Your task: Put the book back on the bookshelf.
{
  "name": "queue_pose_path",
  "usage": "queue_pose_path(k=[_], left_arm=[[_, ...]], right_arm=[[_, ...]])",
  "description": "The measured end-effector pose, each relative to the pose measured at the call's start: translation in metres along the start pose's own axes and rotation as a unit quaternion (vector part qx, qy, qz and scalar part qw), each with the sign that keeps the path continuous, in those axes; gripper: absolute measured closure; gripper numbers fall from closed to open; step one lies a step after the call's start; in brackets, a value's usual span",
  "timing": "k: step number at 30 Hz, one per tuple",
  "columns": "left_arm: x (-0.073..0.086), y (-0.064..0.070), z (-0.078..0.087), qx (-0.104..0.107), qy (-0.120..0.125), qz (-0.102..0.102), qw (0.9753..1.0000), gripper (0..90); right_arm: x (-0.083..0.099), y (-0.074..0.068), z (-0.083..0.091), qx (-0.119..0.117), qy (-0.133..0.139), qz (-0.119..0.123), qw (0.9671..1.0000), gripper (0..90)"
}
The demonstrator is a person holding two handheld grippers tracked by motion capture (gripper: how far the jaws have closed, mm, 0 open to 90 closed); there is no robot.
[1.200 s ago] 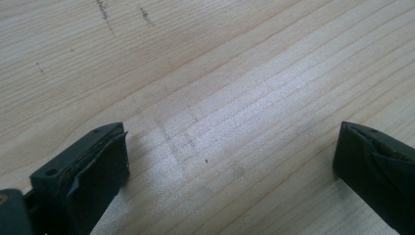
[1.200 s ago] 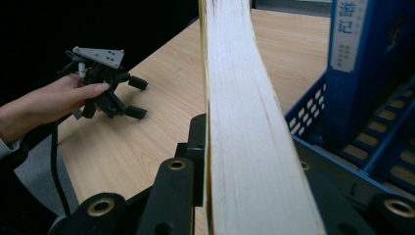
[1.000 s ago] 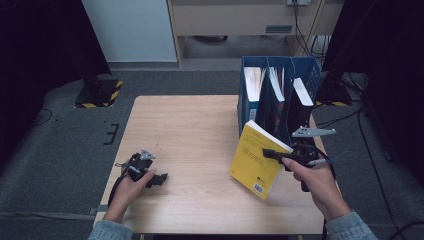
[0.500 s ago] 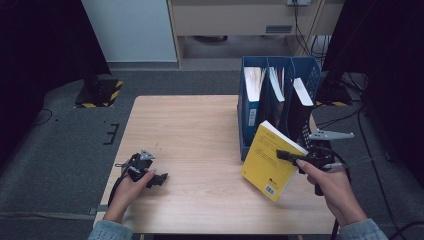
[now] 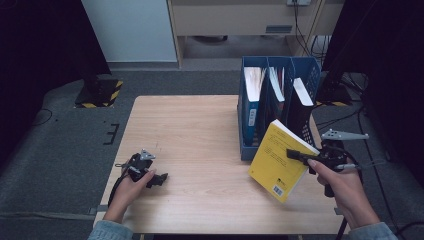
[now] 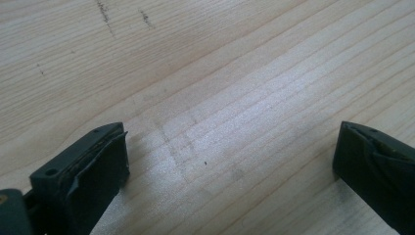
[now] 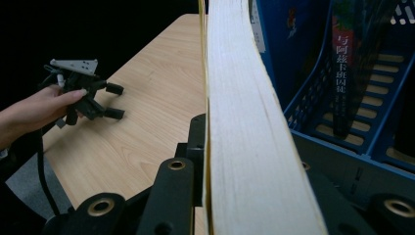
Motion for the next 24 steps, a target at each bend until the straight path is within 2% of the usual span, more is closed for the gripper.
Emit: queue_pose_path(k=[18,24], left_arm=[[0.0,0.0,0.0,0.0,0.001,-0.001,1.0,0.0],[0.0,0.0,0.0,0.0,0.0,-0.003,1.0,0.0]], right_arm=[[-0.044,0.009,0.037,-0.002,0.043,-0.01,0.999,74.9],[-0.057,0.016,0.043,0.011,0.043,-0.008,0.999,75.0]])
Point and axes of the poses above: each handheld gripper's, and its own axes: z roughly backward along the jaws, x roughly out of its underside, y roughly to its right, the point moved 7 cm from there along -z, roughly forward along the jaws, and after that the axes turned 13 degrees about z, right-handed, at the moved point
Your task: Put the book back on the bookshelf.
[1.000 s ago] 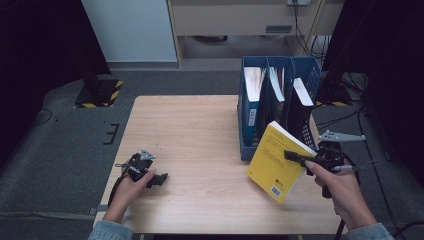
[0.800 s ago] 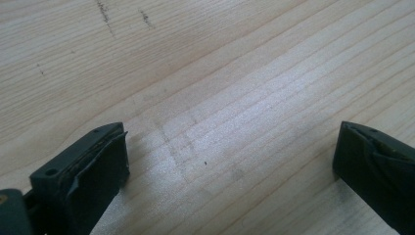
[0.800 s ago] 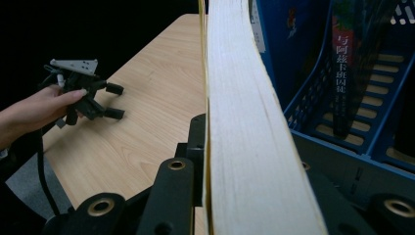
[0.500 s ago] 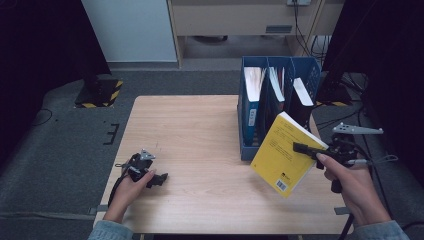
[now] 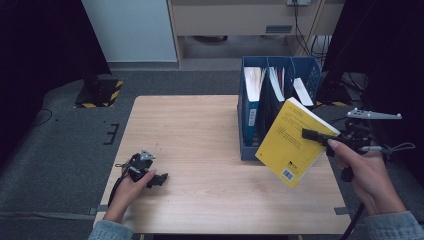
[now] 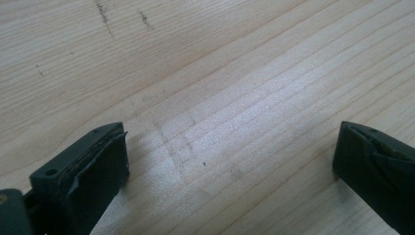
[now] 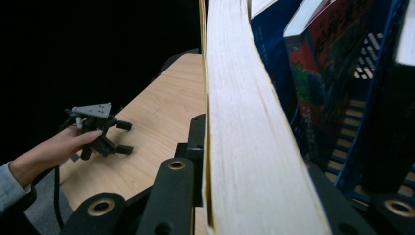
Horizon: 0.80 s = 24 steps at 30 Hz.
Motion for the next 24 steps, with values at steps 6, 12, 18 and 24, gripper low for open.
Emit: queue_pose_path(k=[6,12,18,24], left_arm=[[0.0,0.0,0.0,0.0,0.001,-0.001,1.0,0.0],[0.0,0.001,0.0,0.001,0.001,0.0,1.0,0.0],[0.0,0.001,0.0,0.001,0.001,-0.001,1.0,0.0],[0.0,0.002,-0.001,0.002,0.003,0.0,1.0,0.0]], right_arm=[[-0.007,0.014,0.006,0.017,-0.004,-0.011,0.9998,74.9],[-0.01,0.032,0.01,0.042,-0.011,-0.018,0.9989,75.0],[-0.016,0.042,0.01,0.061,-0.02,-0.014,0.9978,75.0],[-0.018,0.056,0.007,0.081,-0.03,-0.019,0.9961,75.0]])
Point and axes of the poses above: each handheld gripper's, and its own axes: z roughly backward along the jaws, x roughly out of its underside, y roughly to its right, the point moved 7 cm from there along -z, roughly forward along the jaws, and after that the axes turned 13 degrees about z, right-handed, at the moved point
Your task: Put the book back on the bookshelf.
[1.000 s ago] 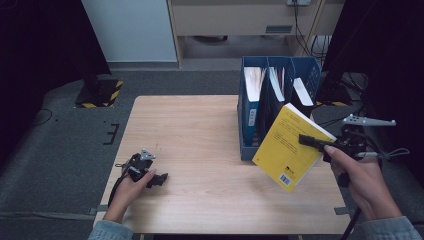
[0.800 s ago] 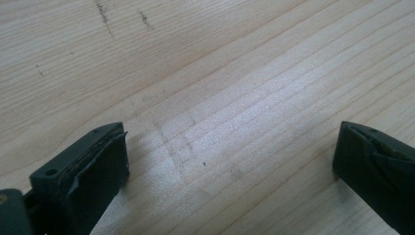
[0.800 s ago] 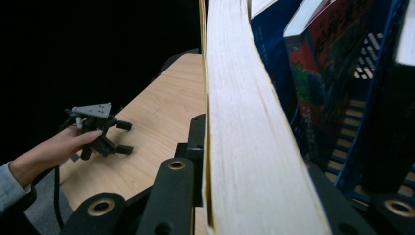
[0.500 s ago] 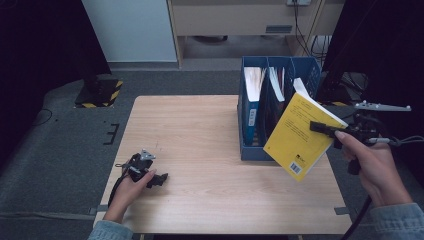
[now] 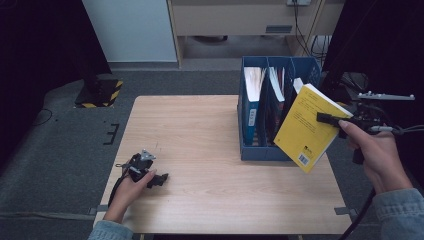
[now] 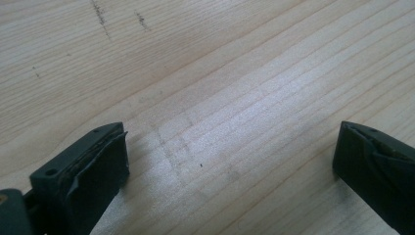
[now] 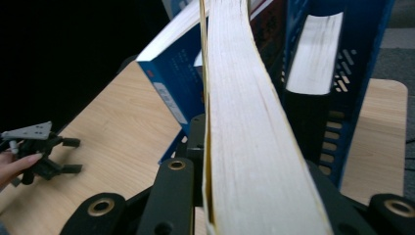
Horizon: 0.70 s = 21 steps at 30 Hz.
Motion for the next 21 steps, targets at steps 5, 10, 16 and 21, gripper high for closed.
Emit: queue_pose_path(k=[5,10,16,21], left_arm=[[0.0,0.0,0.0,0.0,0.0,0.001,1.0,0.0],[0.0,0.001,0.0,0.001,0.0,0.001,1.0,0.0],[0.0,0.001,0.0,0.001,-0.001,0.0,1.0,0.0],[0.0,0.001,0.0,0.001,-0.003,-0.004,1.0,0.0]], right_arm=[[-0.002,0.009,-0.004,0.01,-0.006,-0.003,0.9999,74.9],[-0.003,0.012,-0.006,0.014,-0.006,-0.007,0.9999,75.0],[-0.007,0.017,-0.006,0.025,-0.006,-0.011,0.9996,75.0],[-0.014,0.021,-0.01,0.038,-0.005,-0.008,0.9992,75.0]])
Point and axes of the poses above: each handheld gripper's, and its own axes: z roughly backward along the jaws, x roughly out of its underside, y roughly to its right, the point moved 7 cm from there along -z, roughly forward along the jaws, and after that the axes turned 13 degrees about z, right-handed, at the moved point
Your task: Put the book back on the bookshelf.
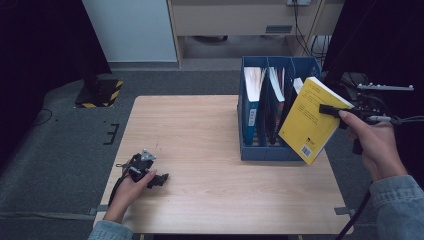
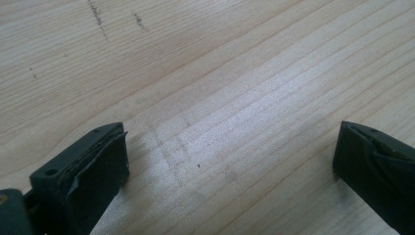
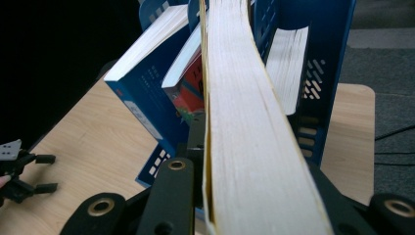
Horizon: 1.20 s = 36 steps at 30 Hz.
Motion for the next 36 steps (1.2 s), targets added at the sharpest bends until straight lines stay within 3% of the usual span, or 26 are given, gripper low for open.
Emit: queue_pose_path(k=[12,30,36], left_arm=[[0.0,0.001,0.0,0.002,0.001,0.0,1.0,0.0],[0.0,0.002,-0.001,0.003,0.0,-0.004,1.0,0.0],[0.0,0.003,-0.001,0.004,0.001,-0.003,1.0,0.0]], right_arm=[[-0.006,0.006,-0.009,0.022,-0.011,0.007,0.9997,75.0],[-0.021,-0.005,-0.031,0.033,-0.018,0.019,0.9991,75.0],[-0.026,-0.005,-0.042,0.04,-0.011,0.012,0.9991,74.9]])
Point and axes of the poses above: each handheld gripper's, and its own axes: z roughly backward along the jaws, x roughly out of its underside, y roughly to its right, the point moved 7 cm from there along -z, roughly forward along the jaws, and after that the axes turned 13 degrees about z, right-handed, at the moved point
